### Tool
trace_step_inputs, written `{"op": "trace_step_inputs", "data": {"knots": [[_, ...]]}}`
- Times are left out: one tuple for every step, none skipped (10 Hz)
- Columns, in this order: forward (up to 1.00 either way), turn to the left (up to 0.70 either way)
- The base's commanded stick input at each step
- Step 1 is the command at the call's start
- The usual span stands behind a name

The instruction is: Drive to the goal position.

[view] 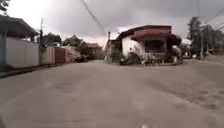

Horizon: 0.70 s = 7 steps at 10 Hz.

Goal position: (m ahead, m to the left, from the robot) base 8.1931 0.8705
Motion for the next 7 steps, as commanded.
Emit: {"op": "trace_step_inputs", "data": {"knots": [[1.00,0.00],[1.00,0.00],[1.00,0.00],[1.00,0.00],[1.00,0.00],[1.00,0.00],[1.00,0.00]]}}
